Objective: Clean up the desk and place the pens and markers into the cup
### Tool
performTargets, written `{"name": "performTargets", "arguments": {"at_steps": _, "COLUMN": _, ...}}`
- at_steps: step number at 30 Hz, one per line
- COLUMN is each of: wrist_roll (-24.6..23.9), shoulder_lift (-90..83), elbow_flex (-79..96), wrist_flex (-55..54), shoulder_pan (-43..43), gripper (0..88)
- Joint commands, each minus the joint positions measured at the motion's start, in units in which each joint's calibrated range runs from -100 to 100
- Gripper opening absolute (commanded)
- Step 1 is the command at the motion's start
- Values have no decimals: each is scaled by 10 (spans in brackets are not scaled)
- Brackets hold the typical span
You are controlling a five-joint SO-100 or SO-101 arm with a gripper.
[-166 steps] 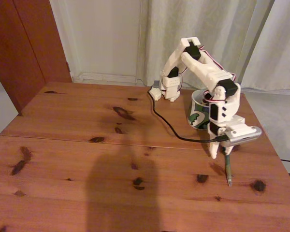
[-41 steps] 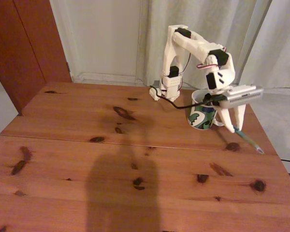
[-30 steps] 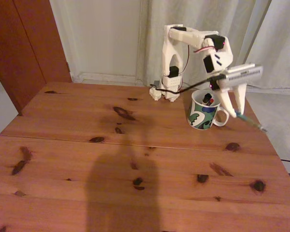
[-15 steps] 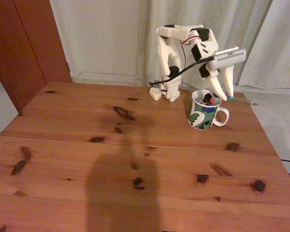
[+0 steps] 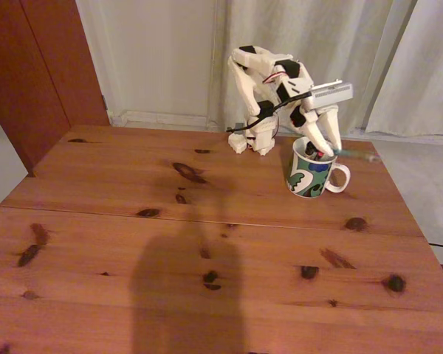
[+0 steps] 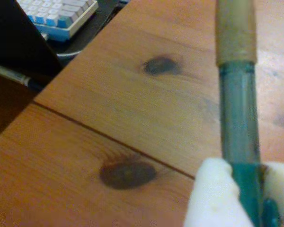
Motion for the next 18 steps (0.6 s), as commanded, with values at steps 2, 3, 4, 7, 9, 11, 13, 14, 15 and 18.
{"name": "performTargets", "arguments": {"at_steps": 2, "wrist_roll": 12, "shoulder_lift": -52, "elbow_flex": 50, "wrist_flex": -40, "shoulder_pan": -2, "gripper": 7}}
{"name": "performTargets", "arguments": {"at_steps": 3, "wrist_roll": 12, "shoulder_lift": -59, "elbow_flex": 63, "wrist_flex": -47, "shoulder_pan": -2, "gripper": 7}}
{"name": "performTargets", "arguments": {"at_steps": 4, "wrist_roll": 12, "shoulder_lift": -64, "elbow_flex": 74, "wrist_flex": -52, "shoulder_pan": -2, "gripper": 7}}
{"name": "performTargets", "arguments": {"at_steps": 7, "wrist_roll": 13, "shoulder_lift": -69, "elbow_flex": 92, "wrist_flex": -64, "shoulder_pan": -2, "gripper": 7}}
{"name": "performTargets", "arguments": {"at_steps": 9, "wrist_roll": 13, "shoulder_lift": -69, "elbow_flex": 92, "wrist_flex": -65, "shoulder_pan": -2, "gripper": 7}}
{"name": "performTargets", "arguments": {"at_steps": 11, "wrist_roll": 13, "shoulder_lift": -69, "elbow_flex": 88, "wrist_flex": -65, "shoulder_pan": -2, "gripper": 6}}
{"name": "performTargets", "arguments": {"at_steps": 13, "wrist_roll": 13, "shoulder_lift": -69, "elbow_flex": 86, "wrist_flex": -66, "shoulder_pan": -3, "gripper": 6}}
{"name": "performTargets", "arguments": {"at_steps": 14, "wrist_roll": 13, "shoulder_lift": -69, "elbow_flex": 83, "wrist_flex": -66, "shoulder_pan": -4, "gripper": 6}}
{"name": "performTargets", "arguments": {"at_steps": 15, "wrist_roll": 13, "shoulder_lift": -69, "elbow_flex": 77, "wrist_flex": -66, "shoulder_pan": -7, "gripper": 6}}
{"name": "performTargets", "arguments": {"at_steps": 18, "wrist_roll": 13, "shoulder_lift": -70, "elbow_flex": 60, "wrist_flex": -66, "shoulder_pan": -21, "gripper": 6}}
